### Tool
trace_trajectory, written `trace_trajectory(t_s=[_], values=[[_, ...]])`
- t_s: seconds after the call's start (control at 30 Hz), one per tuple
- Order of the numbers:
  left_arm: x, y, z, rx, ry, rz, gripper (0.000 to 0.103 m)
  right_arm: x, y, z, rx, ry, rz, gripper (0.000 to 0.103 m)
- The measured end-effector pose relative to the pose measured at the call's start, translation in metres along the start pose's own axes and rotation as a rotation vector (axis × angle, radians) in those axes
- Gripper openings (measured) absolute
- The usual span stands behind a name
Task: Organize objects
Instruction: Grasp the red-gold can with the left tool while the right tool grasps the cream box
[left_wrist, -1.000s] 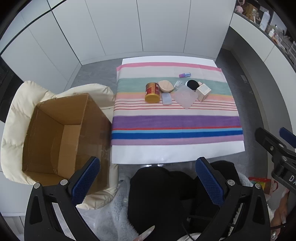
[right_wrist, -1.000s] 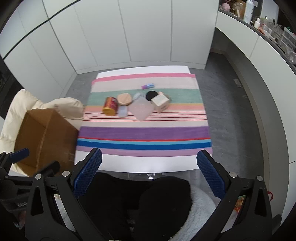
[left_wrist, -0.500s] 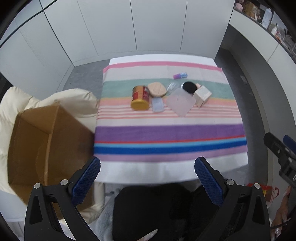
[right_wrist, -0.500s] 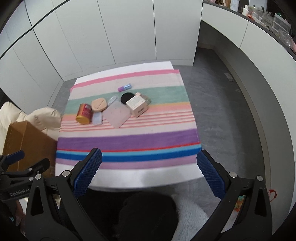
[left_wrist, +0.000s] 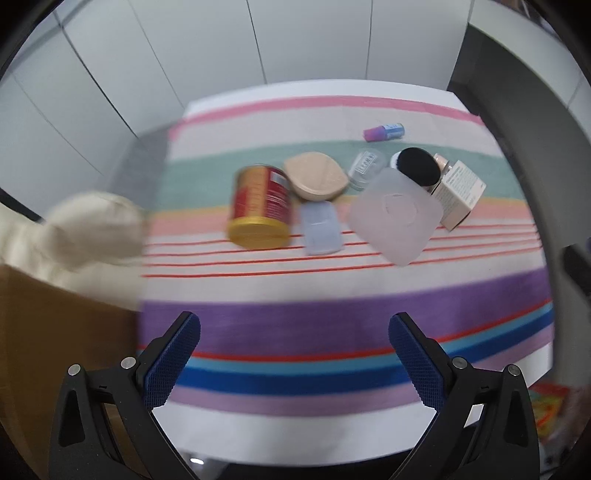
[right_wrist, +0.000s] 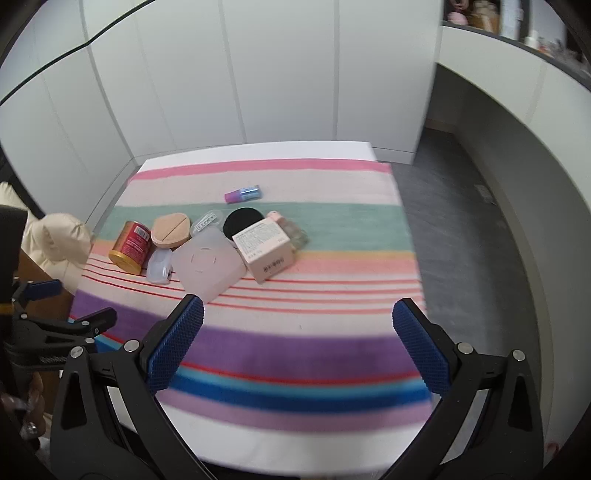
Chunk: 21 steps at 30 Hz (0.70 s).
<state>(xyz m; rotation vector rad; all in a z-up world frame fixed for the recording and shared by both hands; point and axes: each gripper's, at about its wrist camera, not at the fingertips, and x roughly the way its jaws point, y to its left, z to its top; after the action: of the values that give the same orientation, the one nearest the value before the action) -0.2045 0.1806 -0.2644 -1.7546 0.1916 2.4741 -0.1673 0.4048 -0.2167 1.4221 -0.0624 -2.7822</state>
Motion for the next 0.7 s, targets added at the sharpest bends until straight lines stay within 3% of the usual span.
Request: trace_trajectory(t_s=[0.07,0.17,0.3,0.47,0.53,0.6,0.7], values=[[0.012,0.0,0.006,-0.023,-0.015,-0.04,0.102,0.021,0.002,0.002,-0.027,-0.006,-0.01,0.103],[0.024,-0.011,0.012,0.002,-0.034,-0.021,0.102,0.052,0.006,0.009,-0.062,-0.027,0.011,0.103],[0.031,-0.016,0.015,0.021,-0.043,0.007,0.103,0.095,0.014,0.016,-0.088,0.004,0.028,0.091],[0.041,0.015,0.022,-0.06,-0.043,-0.011,0.103,0.131,0.03,0.015,-0.095,0.041,0.054,0.091],[0.043,0.033,0.027,-0.1,-0.044,-0.033,0.103,0.139,0.04,0.013,-0.128,0.049,0.031,0.081],[0.047,0.047,0.033,-0.128,-0.039,-0.06,0.103,0.138,0.043,0.012,-0.125,0.04,0.051,0.06],[0.057,0.059,0.042,-0.153,-0.003,-0.122,0.103,0.135,0.045,0.011,-0.098,0.035,0.076,0.058]])
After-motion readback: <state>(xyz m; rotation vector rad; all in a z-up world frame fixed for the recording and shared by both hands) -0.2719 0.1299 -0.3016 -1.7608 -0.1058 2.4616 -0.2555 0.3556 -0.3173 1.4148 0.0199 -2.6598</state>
